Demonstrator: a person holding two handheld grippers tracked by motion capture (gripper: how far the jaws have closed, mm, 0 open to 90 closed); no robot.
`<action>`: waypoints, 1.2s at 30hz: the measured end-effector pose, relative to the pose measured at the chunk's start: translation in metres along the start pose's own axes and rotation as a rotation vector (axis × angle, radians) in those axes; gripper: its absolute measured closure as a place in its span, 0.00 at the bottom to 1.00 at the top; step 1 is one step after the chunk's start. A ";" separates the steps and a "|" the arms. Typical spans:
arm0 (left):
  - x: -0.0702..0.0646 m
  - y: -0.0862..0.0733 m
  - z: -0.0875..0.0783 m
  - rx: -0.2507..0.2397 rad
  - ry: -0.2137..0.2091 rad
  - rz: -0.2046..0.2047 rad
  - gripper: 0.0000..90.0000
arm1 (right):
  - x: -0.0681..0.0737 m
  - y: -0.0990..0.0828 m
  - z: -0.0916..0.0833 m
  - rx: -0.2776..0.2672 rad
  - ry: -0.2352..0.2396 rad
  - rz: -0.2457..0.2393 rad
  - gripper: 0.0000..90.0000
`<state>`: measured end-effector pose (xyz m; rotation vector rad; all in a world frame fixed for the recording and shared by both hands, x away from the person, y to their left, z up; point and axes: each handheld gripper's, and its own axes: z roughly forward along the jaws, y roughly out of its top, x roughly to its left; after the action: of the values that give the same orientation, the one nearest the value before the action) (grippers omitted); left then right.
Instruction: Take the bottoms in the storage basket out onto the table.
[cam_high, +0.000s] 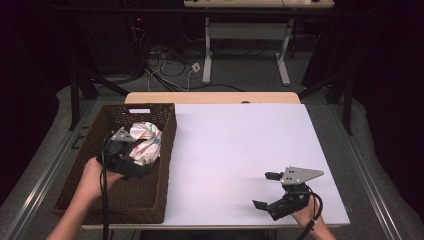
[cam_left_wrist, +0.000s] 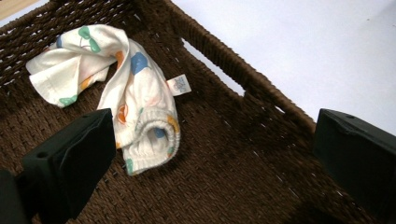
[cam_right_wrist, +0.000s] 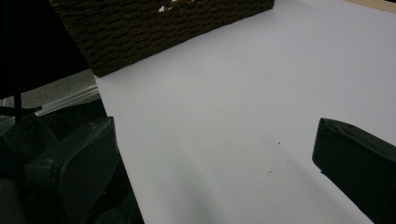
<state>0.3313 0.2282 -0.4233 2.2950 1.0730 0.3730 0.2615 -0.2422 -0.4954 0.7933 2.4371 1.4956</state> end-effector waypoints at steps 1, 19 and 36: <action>0.002 0.001 0.001 0.010 -0.001 0.002 0.00 | 0.000 0.000 0.000 0.000 0.001 0.000 0.00; 0.031 0.021 0.018 0.113 0.062 -0.001 0.00 | -0.001 0.000 0.000 -0.001 0.003 0.005 0.00; 0.039 0.030 0.046 0.140 0.051 0.048 0.00 | -0.001 0.000 0.000 -0.003 0.004 0.004 0.00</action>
<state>0.3963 0.2258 -0.4415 2.4505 1.1024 0.3881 0.2624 -0.2428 -0.4953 0.7963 2.4372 1.5031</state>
